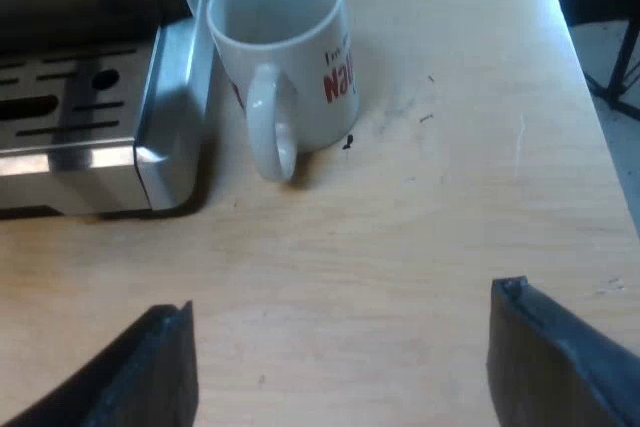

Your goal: Grind coffee beans and then tamp

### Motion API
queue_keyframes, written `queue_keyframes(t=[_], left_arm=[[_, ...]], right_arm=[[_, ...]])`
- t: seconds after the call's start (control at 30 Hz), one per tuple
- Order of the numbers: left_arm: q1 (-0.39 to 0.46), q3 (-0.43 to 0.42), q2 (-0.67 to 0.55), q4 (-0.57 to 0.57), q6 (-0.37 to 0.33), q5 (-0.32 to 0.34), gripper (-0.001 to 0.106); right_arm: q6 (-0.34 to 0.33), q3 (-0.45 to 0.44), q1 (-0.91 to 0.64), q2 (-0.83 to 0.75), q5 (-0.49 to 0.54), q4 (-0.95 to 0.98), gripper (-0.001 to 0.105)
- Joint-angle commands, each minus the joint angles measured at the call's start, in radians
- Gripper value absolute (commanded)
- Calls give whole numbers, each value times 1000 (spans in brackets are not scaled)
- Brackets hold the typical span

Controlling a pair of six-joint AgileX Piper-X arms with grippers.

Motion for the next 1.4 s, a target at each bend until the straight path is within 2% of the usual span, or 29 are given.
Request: queue_keyframes(t=[0.03, 0.23, 0.3, 0.33, 0.4, 0.43, 0.67, 0.87, 1.03, 1.2, 1.33, 1.4], left_arm=[[-29, -12, 27, -41, -15, 0, 80], [-118, -12, 89, -101, -17, 0, 80], [-130, -12, 101, -111, -21, 0, 80], [-163, -12, 128, -139, -21, 0, 80], [-169, -12, 131, -144, -21, 0, 80], [-207, -12, 161, -170, -21, 2, 80], [-314, -12, 249, -263, -21, 6, 80], [-395, -12, 324, -334, -21, 6, 80], [-432, -12, 391, -400, -6, 6, 80], [-432, -4, 448, -454, 28, 6, 80], [-432, 46, 470, -556, 28, 6, 80], [-432, 76, 470, -609, 32, 6, 80]], right_arm=[[-10, -45, 7, 43, -52, -8, 62], [-17, -124, 42, 128, -57, -8, 62], [-17, -129, 45, 133, -57, -8, 62], [-17, -134, 48, 138, -57, -8, 62], [-19, -160, 73, 179, -82, -8, 62], [-18, -169, 93, 203, -107, -8, 62], [-88, -177, 171, 270, -110, -46, 62], [-95, -177, 259, 298, -108, -110, 62], [-95, -177, 351, 327, -105, -129, 62], [-95, -177, 458, 361, -83, -144, 62], [-90, -177, 564, 389, -49, -172, 62], [-67, -177, 623, 406, -9, -183, 62]])
